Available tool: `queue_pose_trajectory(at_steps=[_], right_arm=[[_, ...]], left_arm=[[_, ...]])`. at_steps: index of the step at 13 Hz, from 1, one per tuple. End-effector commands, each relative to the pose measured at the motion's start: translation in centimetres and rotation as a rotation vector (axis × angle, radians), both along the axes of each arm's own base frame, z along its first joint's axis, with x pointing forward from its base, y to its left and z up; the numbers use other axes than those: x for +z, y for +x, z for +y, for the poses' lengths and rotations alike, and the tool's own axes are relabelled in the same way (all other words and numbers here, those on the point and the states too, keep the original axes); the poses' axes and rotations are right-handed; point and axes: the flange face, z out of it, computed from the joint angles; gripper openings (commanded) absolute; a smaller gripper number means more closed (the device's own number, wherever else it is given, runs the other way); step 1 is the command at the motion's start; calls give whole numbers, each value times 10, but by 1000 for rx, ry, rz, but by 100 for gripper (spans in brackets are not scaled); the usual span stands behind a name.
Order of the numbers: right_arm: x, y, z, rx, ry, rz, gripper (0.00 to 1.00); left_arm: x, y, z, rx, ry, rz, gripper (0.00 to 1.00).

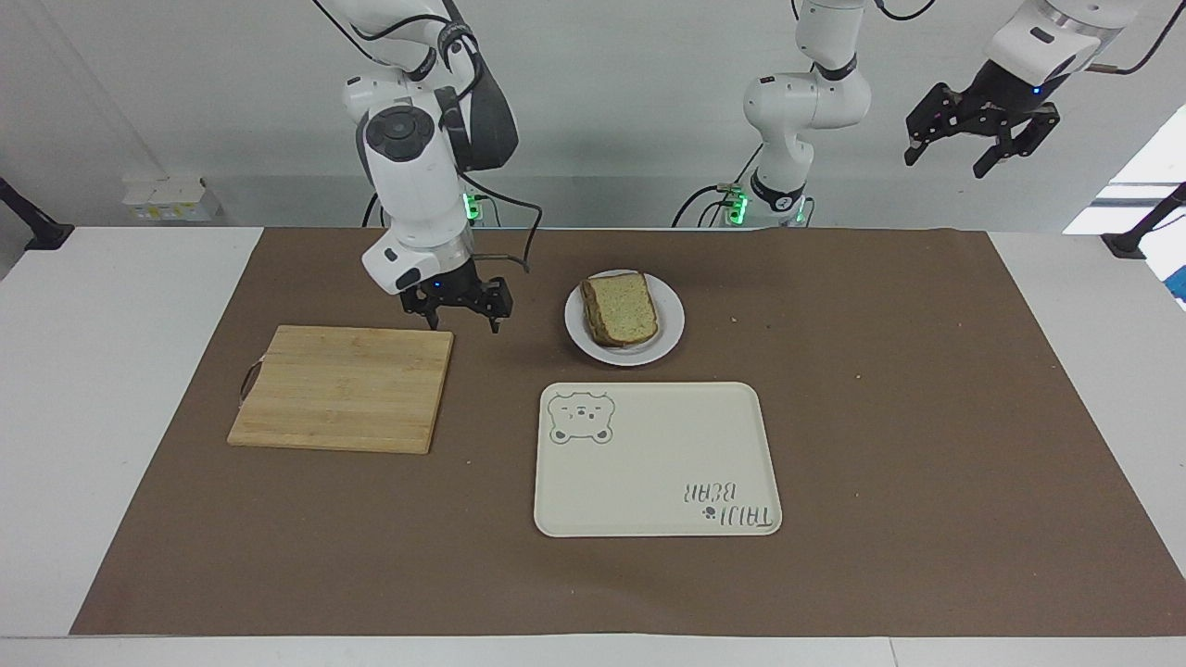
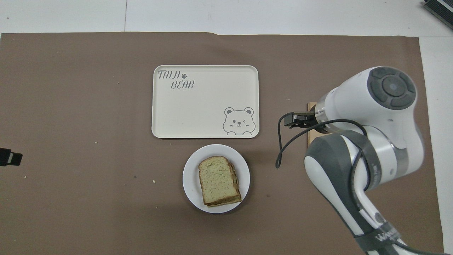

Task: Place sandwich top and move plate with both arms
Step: 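Withdraw the right gripper while the left gripper reaches toward the plate, then push the left gripper fingers against the white plate rim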

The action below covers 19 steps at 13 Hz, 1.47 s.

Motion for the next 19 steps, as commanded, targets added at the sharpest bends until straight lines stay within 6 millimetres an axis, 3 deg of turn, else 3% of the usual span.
queue_pose_trajectory(at_steps=[1, 6, 8, 10, 14, 15, 17, 19], right_arm=[[37, -3, -41, 28, -8, -28, 100], [84, -15, -108, -81, -5, -72, 100], [100, -23, -122, -102, -8, -59, 100], [115, -28, -132, -113, -11, -36, 100], [147, -34, -163, -57, -21, -32, 100], [162, -37, -166, -36, -22, -32, 100], [175, -43, -173, -11, -23, -16, 100], [185, -56, -172, 26, -23, -15, 100]], left_arm=[[-41, -17, -11, 18, -97, -4, 100], [-138, -27, -35, 104, -316, 38, 100], [-171, -27, -43, 158, -388, 46, 100], [-200, -31, -67, 171, -430, 43, 100], [-285, -42, -105, 234, -575, 65, 100], [-309, -49, -109, 235, -602, 59, 100], [-333, -64, -109, 218, -650, 58, 100], [-353, -81, -121, 217, -691, 52, 100]])
